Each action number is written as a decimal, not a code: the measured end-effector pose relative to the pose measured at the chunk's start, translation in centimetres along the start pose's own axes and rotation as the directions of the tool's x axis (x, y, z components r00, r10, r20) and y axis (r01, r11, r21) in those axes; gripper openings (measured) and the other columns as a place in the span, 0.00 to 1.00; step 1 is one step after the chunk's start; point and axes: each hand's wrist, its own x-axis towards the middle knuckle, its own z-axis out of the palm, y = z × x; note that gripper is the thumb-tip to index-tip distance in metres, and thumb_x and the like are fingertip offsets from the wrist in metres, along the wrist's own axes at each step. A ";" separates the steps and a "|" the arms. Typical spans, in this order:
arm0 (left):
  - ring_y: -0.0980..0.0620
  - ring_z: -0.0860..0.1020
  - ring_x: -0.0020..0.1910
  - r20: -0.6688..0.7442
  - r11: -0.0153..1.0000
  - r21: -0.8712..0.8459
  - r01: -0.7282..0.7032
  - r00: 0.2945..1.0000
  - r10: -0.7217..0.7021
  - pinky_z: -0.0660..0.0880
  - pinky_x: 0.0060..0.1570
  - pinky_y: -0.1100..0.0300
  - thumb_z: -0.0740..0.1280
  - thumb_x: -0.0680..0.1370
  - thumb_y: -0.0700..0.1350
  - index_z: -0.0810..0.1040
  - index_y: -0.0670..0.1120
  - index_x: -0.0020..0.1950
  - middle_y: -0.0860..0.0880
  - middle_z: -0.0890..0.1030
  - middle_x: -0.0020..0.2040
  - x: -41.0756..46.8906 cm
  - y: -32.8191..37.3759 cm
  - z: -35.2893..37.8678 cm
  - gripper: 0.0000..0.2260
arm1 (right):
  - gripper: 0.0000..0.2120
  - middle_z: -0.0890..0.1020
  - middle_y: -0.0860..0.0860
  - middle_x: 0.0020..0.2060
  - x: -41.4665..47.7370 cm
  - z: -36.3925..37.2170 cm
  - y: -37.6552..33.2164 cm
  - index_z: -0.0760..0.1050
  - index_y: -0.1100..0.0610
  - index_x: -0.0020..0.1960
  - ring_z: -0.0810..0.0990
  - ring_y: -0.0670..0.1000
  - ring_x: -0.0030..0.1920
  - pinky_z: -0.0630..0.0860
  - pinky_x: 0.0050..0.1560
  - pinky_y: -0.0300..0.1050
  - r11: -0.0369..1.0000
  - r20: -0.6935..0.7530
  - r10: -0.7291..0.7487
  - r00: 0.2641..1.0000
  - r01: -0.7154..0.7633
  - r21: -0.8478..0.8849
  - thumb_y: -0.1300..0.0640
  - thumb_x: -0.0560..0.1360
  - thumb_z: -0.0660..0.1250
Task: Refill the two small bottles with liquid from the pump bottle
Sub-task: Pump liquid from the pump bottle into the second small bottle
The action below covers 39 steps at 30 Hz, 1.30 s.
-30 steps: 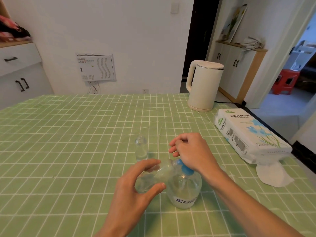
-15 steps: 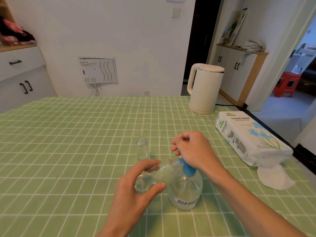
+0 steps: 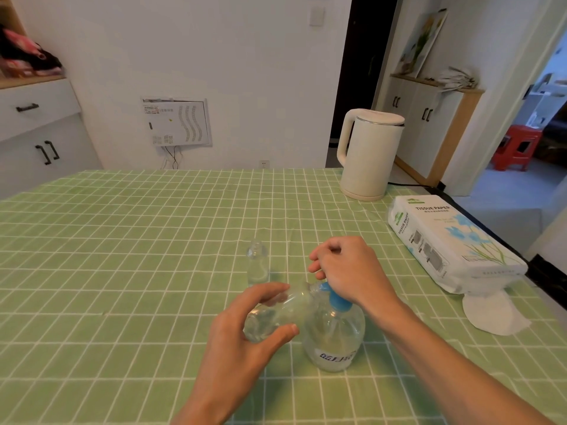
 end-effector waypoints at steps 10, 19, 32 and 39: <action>0.64 0.83 0.59 -0.006 1.000 0.002 -0.006 1.000 0.006 0.70 0.56 0.79 0.82 0.70 0.42 0.82 0.60 0.61 0.63 0.87 0.55 -0.1 0.2 -0.2 0.24 | 0.14 0.90 0.47 0.39 0.0 -0.6 -0.9 0.86 0.55 0.44 0.90 0.56 0.45 0.87 0.55 0.63 0.998 -0.020 -0.021 1.000 0.020 -0.054 0.56 0.82 0.64; 0.63 0.83 0.59 0.012 1.000 0.003 0.007 1.000 -0.007 0.69 0.56 0.79 0.82 0.70 0.41 0.83 0.58 0.61 0.62 0.87 0.54 0.0 0.2 -0.4 0.23 | 0.16 0.89 0.43 0.37 0.3 0.2 0.4 0.85 0.49 0.41 0.89 0.51 0.46 0.86 0.56 0.61 0.999 -0.015 -0.011 1.000 0.010 -0.043 0.56 0.84 0.64; 0.63 0.83 0.59 0.007 1.000 -0.005 0.006 1.000 -0.006 0.70 0.56 0.78 0.82 0.70 0.38 0.83 0.59 0.59 0.62 0.87 0.54 -0.1 0.3 -0.4 0.24 | 0.14 0.90 0.54 0.43 -0.1 -0.4 -0.8 0.85 0.58 0.50 0.90 0.60 0.47 0.88 0.53 0.64 0.993 -0.024 -0.043 0.999 0.040 -0.109 0.53 0.83 0.63; 0.64 0.83 0.59 0.004 1.000 -0.017 0.004 1.000 -0.004 0.71 0.56 0.78 0.82 0.70 0.37 0.84 0.58 0.59 0.62 0.87 0.54 0.2 0.3 -0.3 0.24 | 0.14 0.89 0.45 0.37 0.0 -0.1 -0.3 0.86 0.53 0.43 0.89 0.53 0.43 0.87 0.54 0.61 0.999 -0.028 -0.007 1.000 0.006 -0.033 0.55 0.83 0.65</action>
